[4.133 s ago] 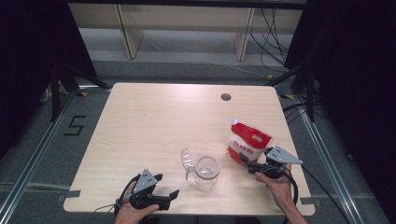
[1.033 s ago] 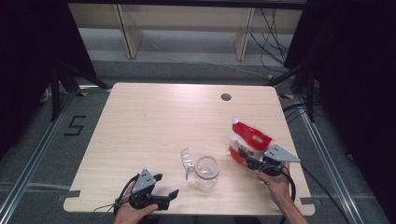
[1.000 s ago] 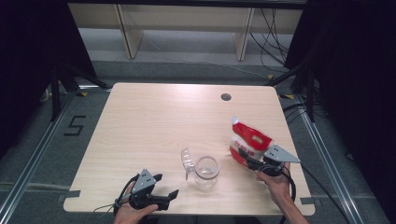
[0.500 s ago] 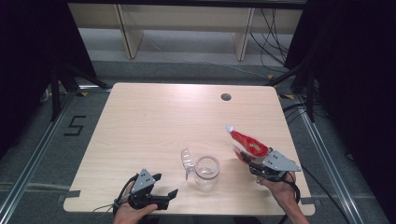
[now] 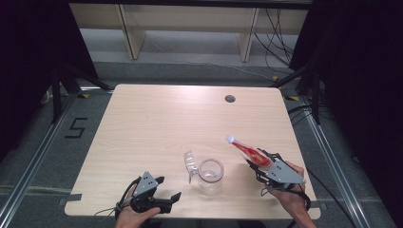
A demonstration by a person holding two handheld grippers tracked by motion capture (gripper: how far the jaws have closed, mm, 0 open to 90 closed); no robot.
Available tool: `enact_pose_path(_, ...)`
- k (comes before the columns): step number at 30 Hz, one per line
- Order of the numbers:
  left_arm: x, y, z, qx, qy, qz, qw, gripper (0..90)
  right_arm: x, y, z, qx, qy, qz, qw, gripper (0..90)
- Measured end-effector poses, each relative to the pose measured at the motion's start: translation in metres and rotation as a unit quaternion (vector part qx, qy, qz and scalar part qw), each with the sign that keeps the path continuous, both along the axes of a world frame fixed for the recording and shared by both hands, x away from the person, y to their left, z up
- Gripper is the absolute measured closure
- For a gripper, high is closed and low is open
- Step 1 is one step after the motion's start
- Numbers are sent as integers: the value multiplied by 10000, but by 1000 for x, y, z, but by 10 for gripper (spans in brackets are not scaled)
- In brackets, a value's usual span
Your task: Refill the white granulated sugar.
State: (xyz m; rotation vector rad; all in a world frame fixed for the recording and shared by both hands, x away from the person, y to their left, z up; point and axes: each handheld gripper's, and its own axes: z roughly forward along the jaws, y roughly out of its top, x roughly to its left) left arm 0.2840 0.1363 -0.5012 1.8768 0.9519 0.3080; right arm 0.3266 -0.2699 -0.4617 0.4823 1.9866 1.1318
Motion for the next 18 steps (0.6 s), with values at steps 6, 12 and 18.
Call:
enact_pose_path(6, 0, 1, 0, 28, -7, 29, 10000, 154, -10, 3, 4, -507, -289, 103, 9982, 510)
enact_pose_path(12, 1, 1, 0, -13, -14, 33, 10000, 154, -18, 5, 2, -819, -372, 111, 9959, 511)
enact_pose_path(18, 1, 1, 1, 24, -30, 84, 10000, 154, -20, 6, 3, -938, -428, 88, 9946, 511)
